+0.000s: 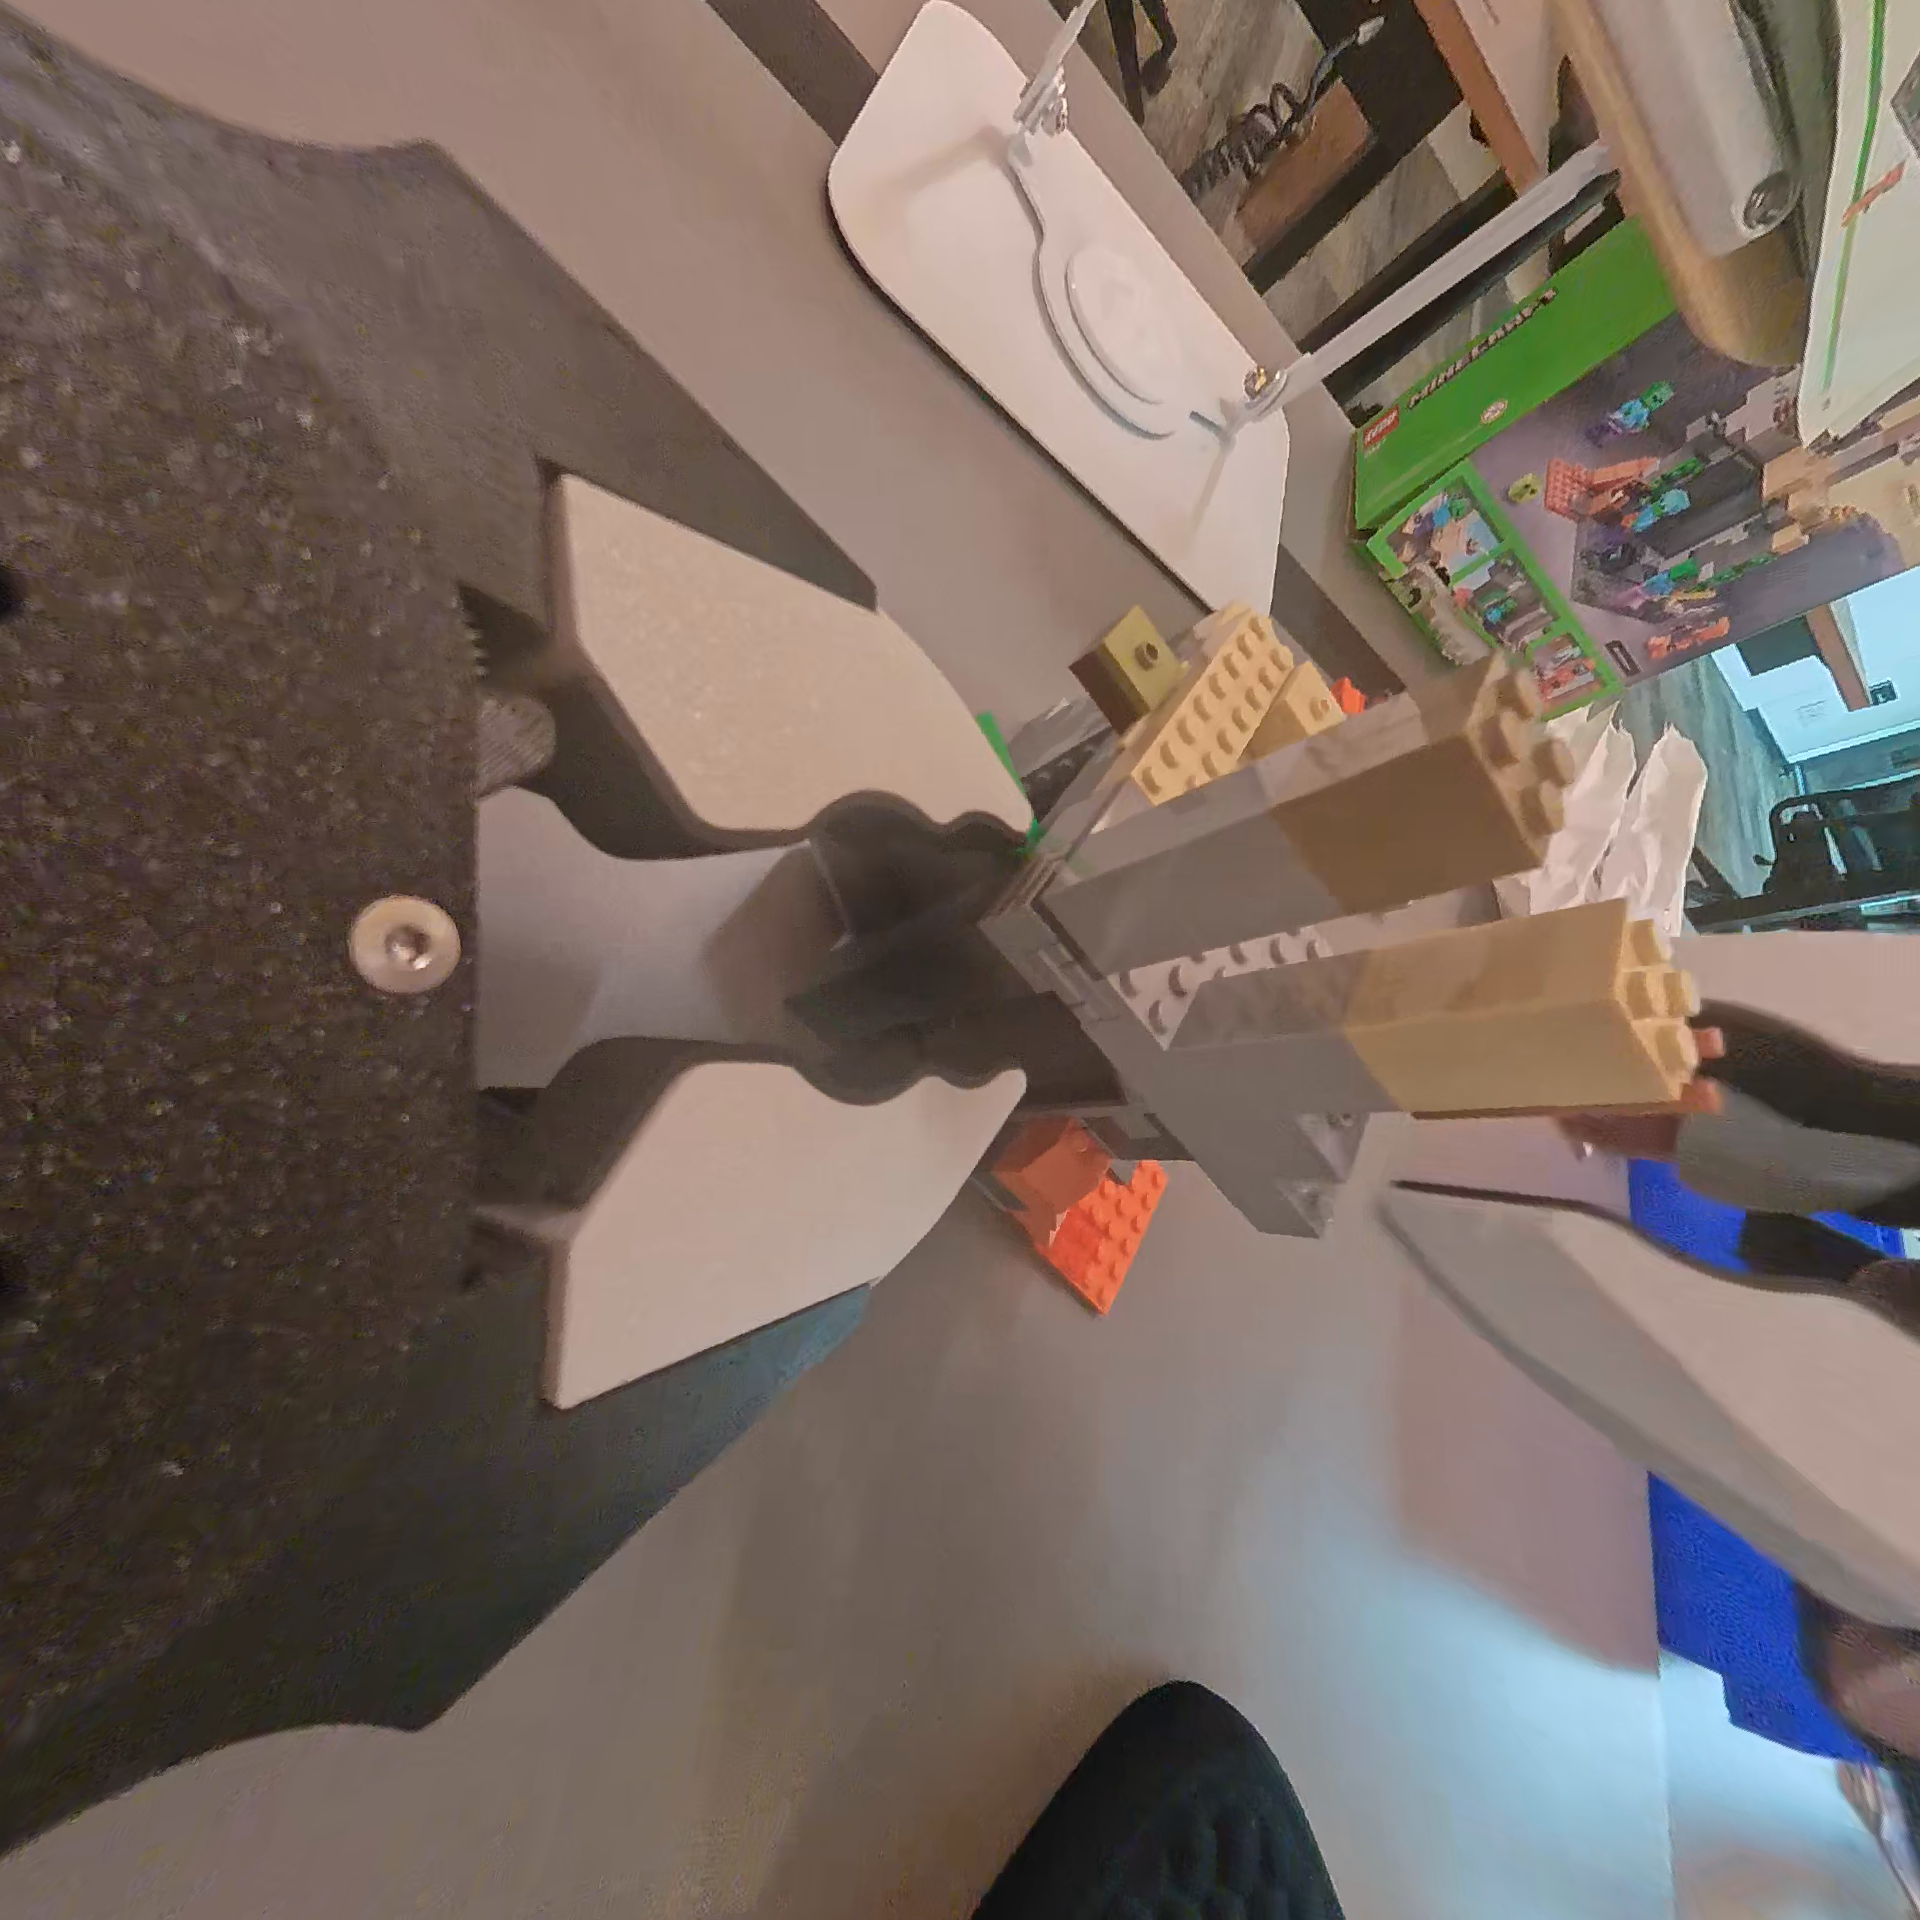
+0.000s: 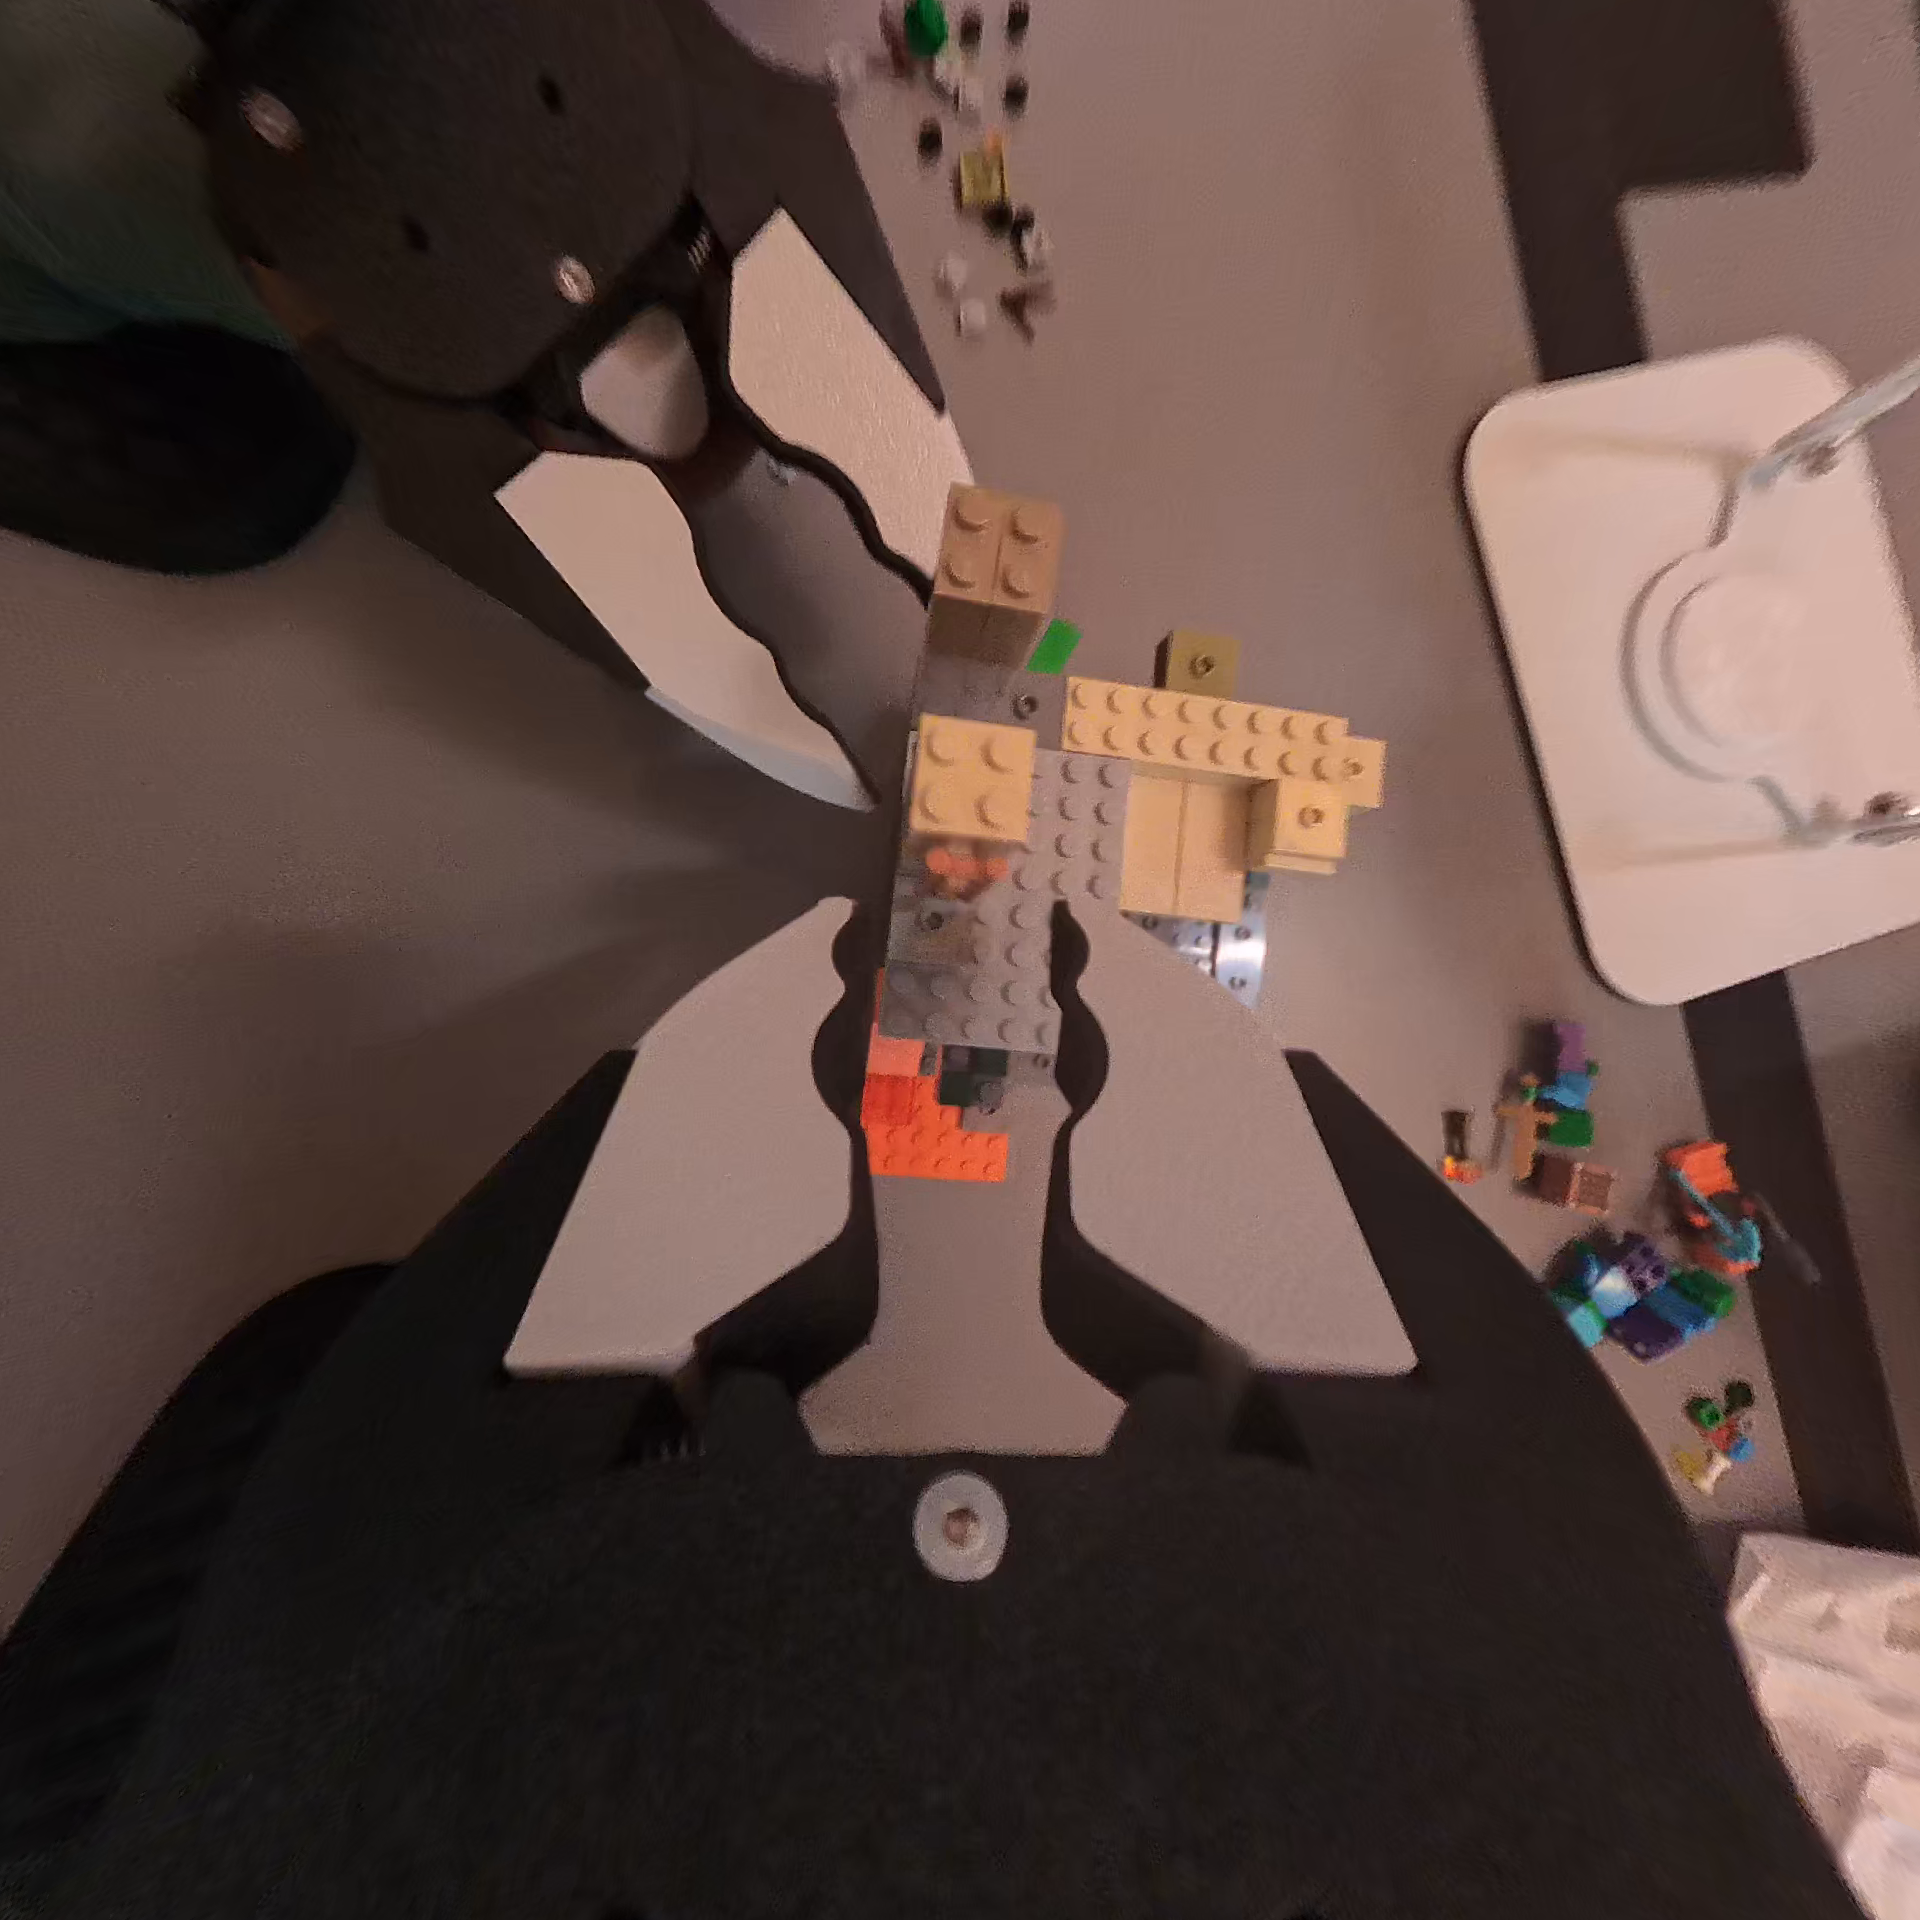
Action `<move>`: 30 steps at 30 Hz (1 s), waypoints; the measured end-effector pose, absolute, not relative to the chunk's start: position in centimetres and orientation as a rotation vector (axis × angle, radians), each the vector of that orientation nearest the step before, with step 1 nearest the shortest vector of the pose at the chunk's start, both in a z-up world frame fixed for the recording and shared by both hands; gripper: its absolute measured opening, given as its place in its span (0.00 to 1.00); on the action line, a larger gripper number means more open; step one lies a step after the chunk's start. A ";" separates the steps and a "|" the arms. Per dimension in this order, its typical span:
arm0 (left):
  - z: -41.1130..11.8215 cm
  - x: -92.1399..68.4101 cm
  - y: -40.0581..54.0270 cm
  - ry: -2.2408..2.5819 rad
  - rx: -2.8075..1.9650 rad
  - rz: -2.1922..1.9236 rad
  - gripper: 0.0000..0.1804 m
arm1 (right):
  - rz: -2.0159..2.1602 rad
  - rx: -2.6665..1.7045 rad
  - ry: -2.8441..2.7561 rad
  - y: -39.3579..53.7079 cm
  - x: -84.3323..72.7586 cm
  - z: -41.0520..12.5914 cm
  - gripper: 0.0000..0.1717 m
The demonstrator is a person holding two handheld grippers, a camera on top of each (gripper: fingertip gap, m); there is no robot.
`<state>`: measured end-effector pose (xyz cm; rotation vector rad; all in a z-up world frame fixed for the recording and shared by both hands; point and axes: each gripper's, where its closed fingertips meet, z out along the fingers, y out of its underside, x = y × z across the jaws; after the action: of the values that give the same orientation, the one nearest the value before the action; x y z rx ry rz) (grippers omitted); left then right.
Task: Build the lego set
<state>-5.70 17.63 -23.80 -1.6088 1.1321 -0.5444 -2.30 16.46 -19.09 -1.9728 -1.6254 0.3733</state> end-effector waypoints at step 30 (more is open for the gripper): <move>-25.6 -7.4 20.2 0.995 -1.706 -0.466 0.24 | 0.847 -1.679 -1.217 15.8 -2.5 -23.3 0.33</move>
<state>-7.43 20.24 -25.61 -1.7056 0.9947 -0.4662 -2.49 15.82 -23.30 -1.6793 -1.2166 0.8469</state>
